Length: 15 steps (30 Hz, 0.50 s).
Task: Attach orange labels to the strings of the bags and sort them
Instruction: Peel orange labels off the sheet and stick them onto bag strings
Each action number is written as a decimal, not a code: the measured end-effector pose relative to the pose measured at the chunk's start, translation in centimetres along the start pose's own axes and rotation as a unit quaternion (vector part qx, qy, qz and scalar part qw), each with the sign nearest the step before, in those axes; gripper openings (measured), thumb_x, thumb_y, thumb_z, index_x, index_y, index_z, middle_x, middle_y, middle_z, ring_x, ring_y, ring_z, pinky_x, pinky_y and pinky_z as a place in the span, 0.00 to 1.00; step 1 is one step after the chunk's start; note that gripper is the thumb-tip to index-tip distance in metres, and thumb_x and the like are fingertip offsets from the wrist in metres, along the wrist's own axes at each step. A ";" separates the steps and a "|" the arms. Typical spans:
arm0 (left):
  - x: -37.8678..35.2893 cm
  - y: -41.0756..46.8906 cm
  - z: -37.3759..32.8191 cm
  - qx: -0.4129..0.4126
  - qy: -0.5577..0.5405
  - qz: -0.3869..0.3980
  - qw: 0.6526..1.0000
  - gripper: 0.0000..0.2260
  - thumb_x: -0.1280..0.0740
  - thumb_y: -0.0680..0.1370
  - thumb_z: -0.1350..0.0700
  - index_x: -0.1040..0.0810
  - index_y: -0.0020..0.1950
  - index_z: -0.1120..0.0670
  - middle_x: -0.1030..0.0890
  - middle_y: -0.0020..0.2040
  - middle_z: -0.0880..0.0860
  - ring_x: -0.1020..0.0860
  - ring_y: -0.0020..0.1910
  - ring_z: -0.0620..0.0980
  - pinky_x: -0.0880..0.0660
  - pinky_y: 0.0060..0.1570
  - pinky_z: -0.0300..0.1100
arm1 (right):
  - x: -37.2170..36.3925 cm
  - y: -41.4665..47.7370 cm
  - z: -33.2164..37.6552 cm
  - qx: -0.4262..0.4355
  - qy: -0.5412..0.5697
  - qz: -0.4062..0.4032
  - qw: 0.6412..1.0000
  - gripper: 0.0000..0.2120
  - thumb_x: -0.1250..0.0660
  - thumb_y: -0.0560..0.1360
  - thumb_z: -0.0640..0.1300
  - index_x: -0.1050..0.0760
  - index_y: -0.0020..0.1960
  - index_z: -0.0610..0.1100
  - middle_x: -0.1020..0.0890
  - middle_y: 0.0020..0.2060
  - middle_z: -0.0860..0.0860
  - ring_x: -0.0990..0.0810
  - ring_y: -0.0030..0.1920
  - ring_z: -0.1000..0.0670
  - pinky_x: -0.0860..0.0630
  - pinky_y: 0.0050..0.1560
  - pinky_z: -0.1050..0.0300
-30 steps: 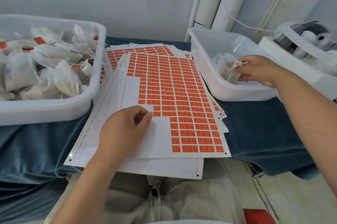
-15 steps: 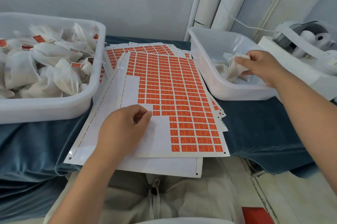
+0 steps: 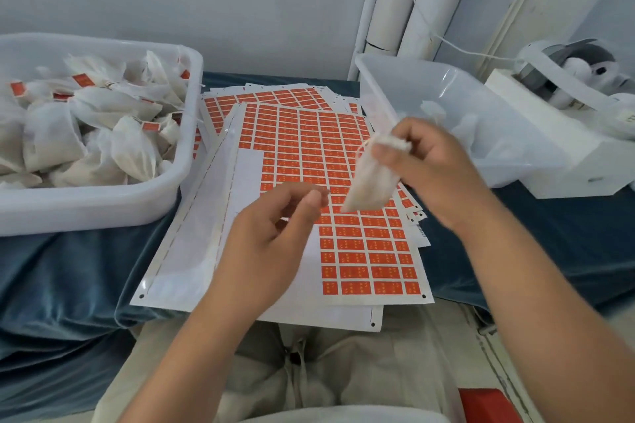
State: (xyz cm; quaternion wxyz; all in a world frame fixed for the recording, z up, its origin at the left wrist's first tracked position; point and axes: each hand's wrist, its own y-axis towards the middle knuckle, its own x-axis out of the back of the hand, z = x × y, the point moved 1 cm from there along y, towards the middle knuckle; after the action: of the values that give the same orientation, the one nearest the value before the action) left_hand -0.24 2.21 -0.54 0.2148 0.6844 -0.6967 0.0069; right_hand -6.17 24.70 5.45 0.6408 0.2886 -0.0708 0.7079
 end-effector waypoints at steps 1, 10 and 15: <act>-0.2 -0.1 -0.2 0.014 -0.033 0.000 0.999 0.17 0.44 0.81 0.35 0.18 0.57 0.39 0.16 0.52 0.33 0.18 0.55 0.36 0.22 0.48 0.26 | -1.2 -0.8 0.5 0.007 0.005 0.036 0.999 0.05 0.29 0.77 0.59 0.23 0.43 0.64 0.16 0.43 0.61 0.15 0.45 0.59 0.20 0.40 0.68; 0.5 0.4 1.1 0.170 -0.144 0.151 0.963 0.25 0.41 0.79 0.29 0.19 0.67 0.40 0.16 0.64 0.45 0.19 0.66 0.50 0.24 0.69 0.59 | -5.1 -3.8 1.5 0.042 -0.011 0.208 0.977 0.09 0.29 0.80 0.42 0.18 0.55 0.56 0.18 0.55 0.60 0.19 0.58 0.51 0.18 0.58 0.51; 1.9 0.8 2.1 0.138 -0.217 0.251 0.933 0.22 0.35 0.83 0.38 0.19 0.70 0.50 0.16 0.66 0.54 0.19 0.66 0.57 0.26 0.71 0.62 | -5.4 -4.1 1.3 0.050 -0.007 0.178 0.983 0.08 0.31 0.77 0.56 0.17 0.53 0.59 0.24 0.56 0.64 0.23 0.62 0.54 0.22 0.59 0.60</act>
State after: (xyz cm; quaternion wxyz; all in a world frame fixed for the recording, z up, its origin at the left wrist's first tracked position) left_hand -1.55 -0.22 -1.67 -0.0469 0.4951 -0.8675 0.0078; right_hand -1.83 20.16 2.70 0.4884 0.3084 -0.0900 0.8114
